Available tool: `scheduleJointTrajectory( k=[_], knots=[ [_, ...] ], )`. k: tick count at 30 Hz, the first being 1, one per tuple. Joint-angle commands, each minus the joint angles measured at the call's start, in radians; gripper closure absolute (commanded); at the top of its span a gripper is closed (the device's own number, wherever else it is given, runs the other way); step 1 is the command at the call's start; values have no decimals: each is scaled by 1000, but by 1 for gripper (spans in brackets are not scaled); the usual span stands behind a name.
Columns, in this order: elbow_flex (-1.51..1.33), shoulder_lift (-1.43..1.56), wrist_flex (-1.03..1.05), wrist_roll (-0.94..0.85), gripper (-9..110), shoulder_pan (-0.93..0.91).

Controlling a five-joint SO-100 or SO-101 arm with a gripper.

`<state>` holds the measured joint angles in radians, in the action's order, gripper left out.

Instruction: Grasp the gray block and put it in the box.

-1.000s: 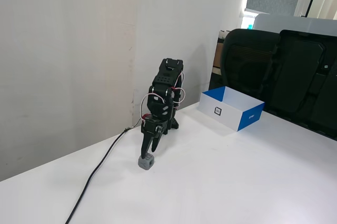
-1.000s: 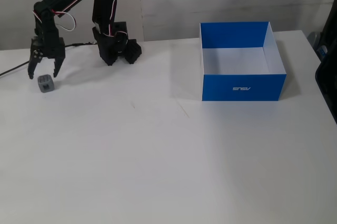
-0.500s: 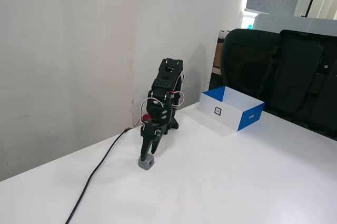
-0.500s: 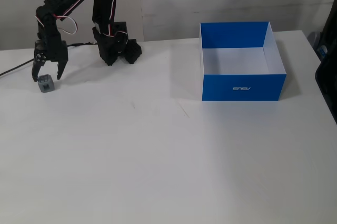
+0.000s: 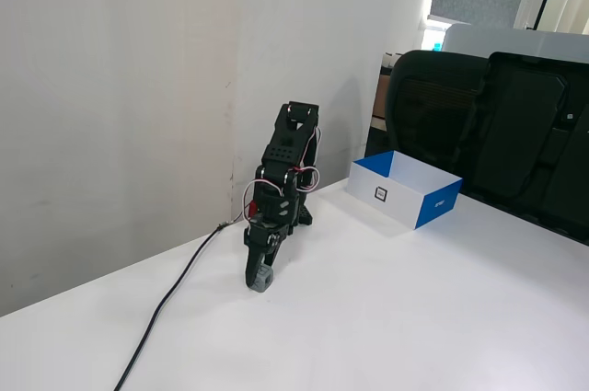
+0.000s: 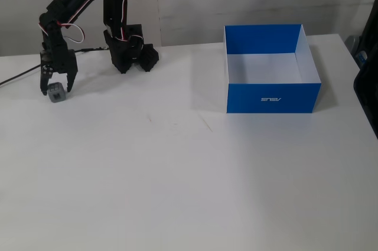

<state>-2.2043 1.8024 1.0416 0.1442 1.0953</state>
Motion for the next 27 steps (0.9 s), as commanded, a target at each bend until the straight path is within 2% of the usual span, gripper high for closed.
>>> scheduleJointTrajectory(
  k=[1,16,21,27],
  knots=[
    [64,11,-14,-15,85,9],
    [137,60,38,-3,87,-37],
    [270,84,123,20,87,-120],
    [463,101,187,87,87,-305]
  ],
)
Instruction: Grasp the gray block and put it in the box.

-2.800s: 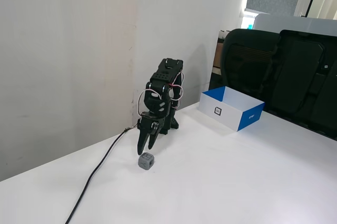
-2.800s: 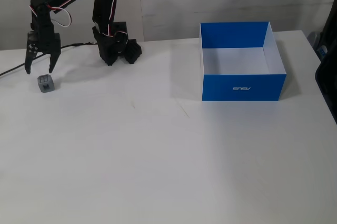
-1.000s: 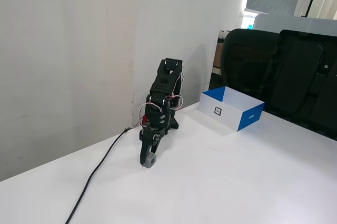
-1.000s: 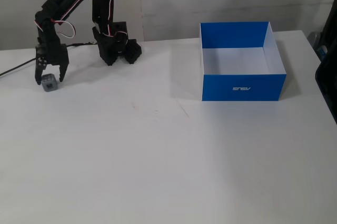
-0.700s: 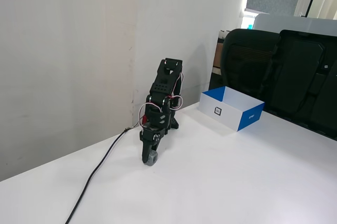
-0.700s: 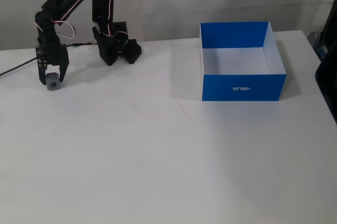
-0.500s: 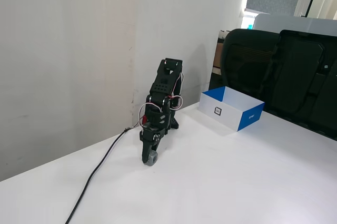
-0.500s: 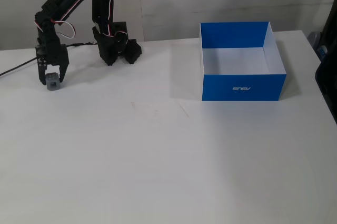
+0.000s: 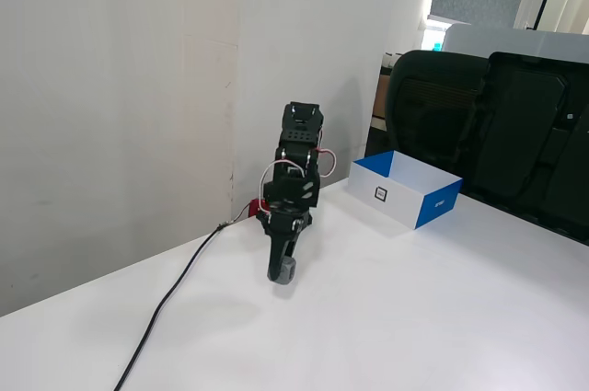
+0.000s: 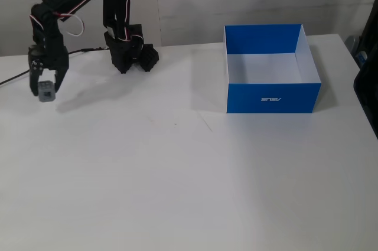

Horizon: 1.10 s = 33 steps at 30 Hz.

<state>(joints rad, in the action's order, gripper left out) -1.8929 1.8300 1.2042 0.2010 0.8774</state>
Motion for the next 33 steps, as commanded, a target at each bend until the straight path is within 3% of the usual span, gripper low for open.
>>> scheduleJointTrajectory(
  k=[1,33],
  knots=[
    [179,74,35,37,87,-123],
    [888,104,311,77,88,-1150]
  ],
)
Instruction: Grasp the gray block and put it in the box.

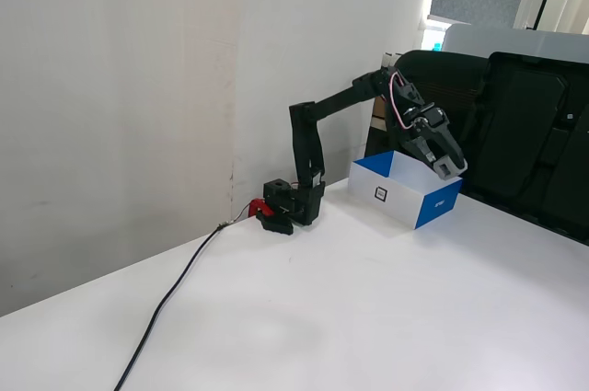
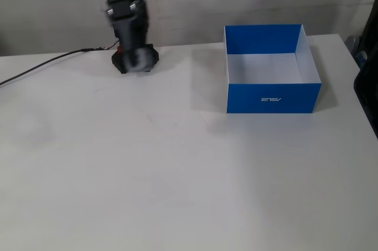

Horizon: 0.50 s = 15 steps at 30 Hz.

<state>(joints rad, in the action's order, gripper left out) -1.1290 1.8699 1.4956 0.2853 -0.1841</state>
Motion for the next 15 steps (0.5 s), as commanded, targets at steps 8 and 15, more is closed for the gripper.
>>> scheduleJointTrajectory(
  k=[8,15],
  knots=[
    [314,29,21,-26,88,-51],
    [413,25,-109,-117,89,23]
  ],
)
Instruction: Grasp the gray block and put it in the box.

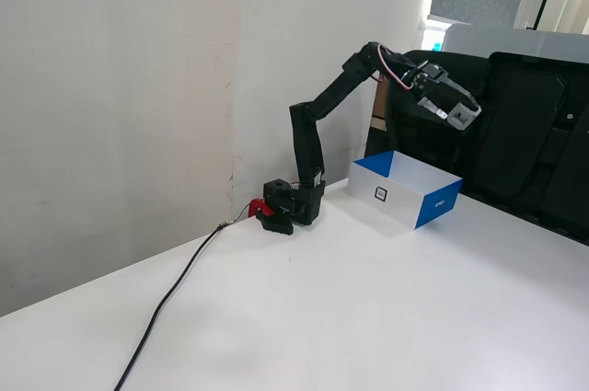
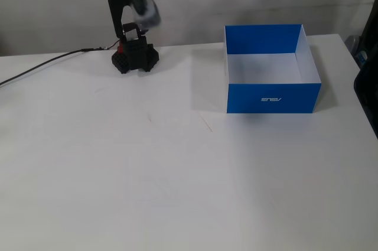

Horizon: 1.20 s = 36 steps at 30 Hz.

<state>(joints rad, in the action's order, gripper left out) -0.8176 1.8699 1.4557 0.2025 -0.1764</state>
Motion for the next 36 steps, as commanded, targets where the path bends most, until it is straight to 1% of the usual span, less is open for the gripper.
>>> scheduleJointTrajectory(
  k=[1,5,9,14,19,24,31,36],
  knots=[
    [114,25,-89,-46,89,18],
    [126,20,-126,-95,89,20],
    [127,26,-78,-98,89,-21],
    [161,2,-91,-98,89,-3],
    [184,11,-103,-121,89,-51],
    [181,12,-80,-121,90,-52],
    [161,8,34,-103,90,-201],
    [120,2,115,-31,89,-314]
  ],
)
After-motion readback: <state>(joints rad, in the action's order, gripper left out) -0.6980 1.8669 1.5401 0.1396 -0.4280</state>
